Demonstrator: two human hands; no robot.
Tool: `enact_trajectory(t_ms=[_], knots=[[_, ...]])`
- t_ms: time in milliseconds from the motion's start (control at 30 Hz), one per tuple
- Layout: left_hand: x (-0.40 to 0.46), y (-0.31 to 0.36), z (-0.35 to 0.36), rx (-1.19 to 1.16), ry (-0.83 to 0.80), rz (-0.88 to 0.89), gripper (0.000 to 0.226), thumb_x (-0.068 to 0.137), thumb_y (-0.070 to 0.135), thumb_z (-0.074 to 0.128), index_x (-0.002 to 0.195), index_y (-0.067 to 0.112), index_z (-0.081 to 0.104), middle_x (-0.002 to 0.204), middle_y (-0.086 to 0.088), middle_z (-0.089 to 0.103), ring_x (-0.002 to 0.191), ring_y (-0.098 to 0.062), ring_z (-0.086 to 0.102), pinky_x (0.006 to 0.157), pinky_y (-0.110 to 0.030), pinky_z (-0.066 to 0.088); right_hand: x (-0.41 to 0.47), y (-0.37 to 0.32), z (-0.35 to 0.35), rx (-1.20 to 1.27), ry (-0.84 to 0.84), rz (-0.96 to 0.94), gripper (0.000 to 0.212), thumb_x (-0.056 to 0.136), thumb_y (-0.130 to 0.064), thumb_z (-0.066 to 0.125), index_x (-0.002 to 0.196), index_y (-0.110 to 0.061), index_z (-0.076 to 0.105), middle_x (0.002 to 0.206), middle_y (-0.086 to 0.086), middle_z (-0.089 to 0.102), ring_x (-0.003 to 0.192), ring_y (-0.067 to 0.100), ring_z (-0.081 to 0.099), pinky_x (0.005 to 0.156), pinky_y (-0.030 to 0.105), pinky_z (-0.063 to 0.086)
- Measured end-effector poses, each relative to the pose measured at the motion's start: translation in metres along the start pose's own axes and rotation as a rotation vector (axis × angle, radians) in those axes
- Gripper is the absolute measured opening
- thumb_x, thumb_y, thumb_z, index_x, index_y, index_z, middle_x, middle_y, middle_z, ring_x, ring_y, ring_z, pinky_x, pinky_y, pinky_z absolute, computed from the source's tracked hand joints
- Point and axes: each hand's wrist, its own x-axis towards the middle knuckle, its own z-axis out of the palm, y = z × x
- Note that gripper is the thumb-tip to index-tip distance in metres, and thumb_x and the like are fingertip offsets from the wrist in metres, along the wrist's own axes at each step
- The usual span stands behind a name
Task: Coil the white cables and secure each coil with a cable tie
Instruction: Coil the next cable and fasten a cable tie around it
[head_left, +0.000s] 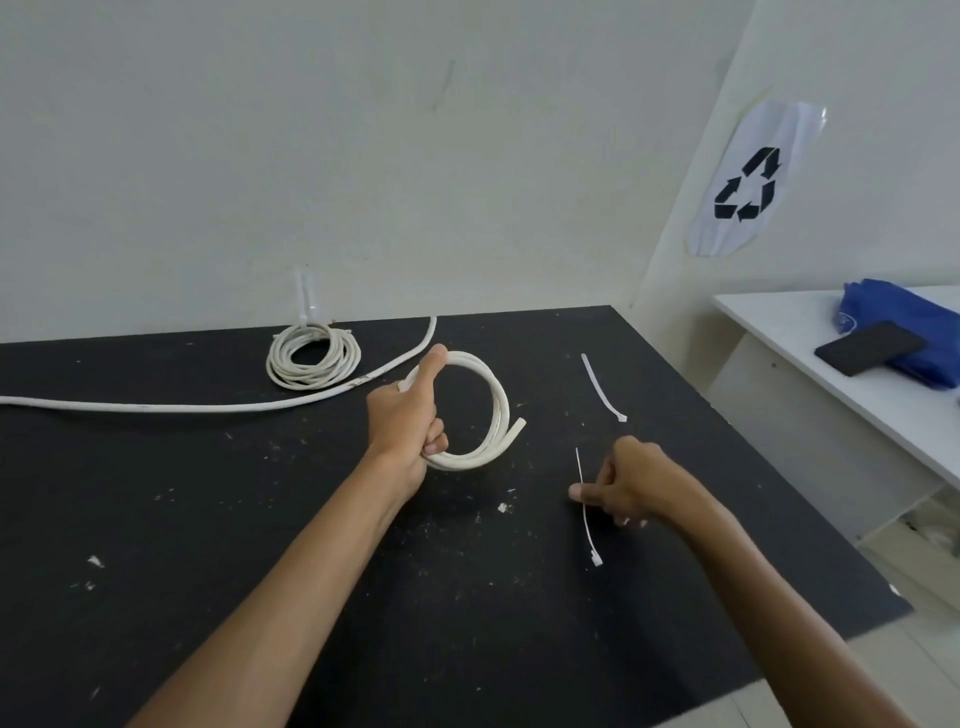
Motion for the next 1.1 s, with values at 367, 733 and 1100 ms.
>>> enact_trajectory(t_ms=[367,733,1100], knots=[[-0.001,-0.002,-0.01,-0.021,0.039,-0.043,0.049,0.087,0.049,0.084,0.102,0.016,0.052,0.055,0.004,0.018,0.042,-0.014,0.019,0.041,-0.026,0.021,0.013,-0.012,0.017,-0.007,0.121,-0.076,0.018,0.09,-0.039,0.08,0.088,-0.022,0.074,0.103,-0.001,0.071,0.093,0.023,0.069,0.086,0.043,0.06],[0.002,-0.001,-0.022,-0.205,0.126,-0.133,0.051,0.087,0.048,0.084,0.071,0.022,0.043,0.056,0.003,0.017,0.045,-0.013,0.017,0.043,-0.027,0.018,0.005,-0.017,0.028,0.206,0.162,-0.243,0.003,0.096,-0.02,0.074,0.096,-0.023,0.073,0.089,-0.005,0.074,0.085,0.008,0.069,0.072,0.019,0.054],[0.002,-0.003,-0.02,-0.272,0.163,-0.172,0.048,0.086,0.048,0.085,0.071,0.022,0.047,0.057,0.002,0.017,0.045,-0.013,0.018,0.042,-0.027,0.019,-0.005,-0.001,0.025,0.032,0.12,-0.182,0.014,0.093,-0.017,0.064,0.086,-0.011,0.074,0.088,0.005,0.075,0.087,0.027,0.073,0.081,0.046,0.064]])
